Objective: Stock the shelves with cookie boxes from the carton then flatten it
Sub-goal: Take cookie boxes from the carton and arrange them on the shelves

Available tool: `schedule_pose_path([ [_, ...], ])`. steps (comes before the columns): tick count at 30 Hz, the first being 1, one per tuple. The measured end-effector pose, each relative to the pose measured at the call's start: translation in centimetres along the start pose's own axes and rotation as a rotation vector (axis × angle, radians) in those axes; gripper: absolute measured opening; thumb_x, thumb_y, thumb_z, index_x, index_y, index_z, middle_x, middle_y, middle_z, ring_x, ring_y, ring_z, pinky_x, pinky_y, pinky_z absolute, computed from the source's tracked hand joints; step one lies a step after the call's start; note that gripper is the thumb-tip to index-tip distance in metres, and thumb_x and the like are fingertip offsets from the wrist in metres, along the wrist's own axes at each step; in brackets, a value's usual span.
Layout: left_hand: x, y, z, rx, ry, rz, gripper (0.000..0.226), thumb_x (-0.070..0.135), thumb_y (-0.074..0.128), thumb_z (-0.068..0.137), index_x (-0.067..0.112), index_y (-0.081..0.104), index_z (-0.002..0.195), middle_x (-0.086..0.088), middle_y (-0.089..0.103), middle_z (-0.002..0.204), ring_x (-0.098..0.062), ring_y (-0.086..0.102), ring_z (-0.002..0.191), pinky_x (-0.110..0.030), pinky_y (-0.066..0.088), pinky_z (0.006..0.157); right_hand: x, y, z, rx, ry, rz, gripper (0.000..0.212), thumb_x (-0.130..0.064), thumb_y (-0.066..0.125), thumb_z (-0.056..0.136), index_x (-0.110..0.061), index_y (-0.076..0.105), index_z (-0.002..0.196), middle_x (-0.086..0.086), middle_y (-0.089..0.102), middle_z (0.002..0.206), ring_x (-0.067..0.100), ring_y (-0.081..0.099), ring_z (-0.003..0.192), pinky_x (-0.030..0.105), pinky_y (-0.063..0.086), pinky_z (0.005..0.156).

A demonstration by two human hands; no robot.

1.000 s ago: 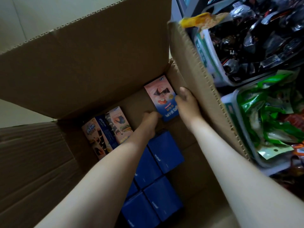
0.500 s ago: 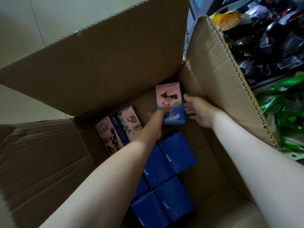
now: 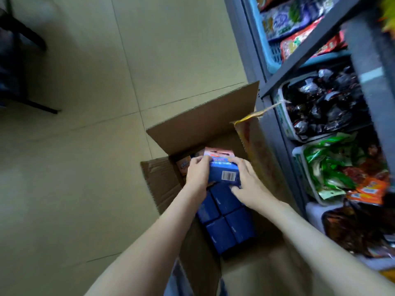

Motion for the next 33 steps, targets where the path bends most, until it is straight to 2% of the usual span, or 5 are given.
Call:
schedule_pose_path([
  [7,8.5,-4.6,-16.9,-0.177,0.232,0.456,0.062,0.077,0.033,0.082,0.021,0.059,0.089,-0.009,0.066,0.098,-0.025,0.064,0.091,-0.036,0.053,0.08,-12.8,-9.6,-10.9,0.157,-0.01,0.11,0.039,-0.025,0.07,0.082,-0.032,0.046,0.112,-0.008,0.058,0.106,0.009,0.056,0.096,0.026,0.041,0.074],
  [18,21.2,-1.3,-44.1,-0.367,0.948,0.682,0.024,0.047,0.045,0.095,0.025,0.044,0.086,0.012,0.057,0.076,0.003,0.053,0.066,-0.016,0.038,0.059,-26.0,-24.3,-30.6,0.586,-0.03,0.736,0.017,-0.014,0.063,0.09,-0.015,0.064,0.107,-0.003,0.071,0.1,0.008,0.068,0.092,0.018,0.053,0.073],
  [24,25.4,1.4,-55.9,-0.463,1.166,0.666,0.018,0.038,0.041,0.099,0.021,0.048,0.094,0.0,0.059,0.09,-0.017,0.059,0.089,-0.026,0.035,0.069,-31.7,-31.5,-40.2,0.811,-0.19,0.813,0.015,-0.002,0.058,0.09,-0.012,0.063,0.1,-0.011,0.07,0.087,-0.005,0.066,0.075,0.013,0.048,0.066],
  [31,27.0,2.1,-71.9,-0.456,1.743,0.606,0.089,0.068,0.058,0.075,0.011,0.032,0.138,0.001,0.043,0.127,-0.01,0.036,0.119,-0.022,0.031,0.099,-37.4,-38.2,-51.3,1.085,-0.374,0.775,0.009,-0.006,0.06,0.09,-0.014,0.059,0.093,-0.006,0.067,0.073,0.004,0.059,0.055,0.014,0.044,0.046],
  [33,27.1,2.7,-75.6,-0.45,1.882,0.635,0.106,0.077,0.056,0.064,0.008,0.029,0.14,-0.004,0.039,0.133,-0.017,0.033,0.126,-0.028,0.028,0.104,-39.4,-39.9,-54.7,1.115,-0.471,0.761,0.011,-0.009,0.06,0.089,-0.017,0.062,0.096,-0.009,0.071,0.083,0.004,0.066,0.07,0.016,0.051,0.059],
])
Point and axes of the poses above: each hand's wrist, its own z-axis towards the middle knuckle, its own y-axis out of the palm, x = y × z, the point moved 6 cm from there along z, towards the middle knuckle
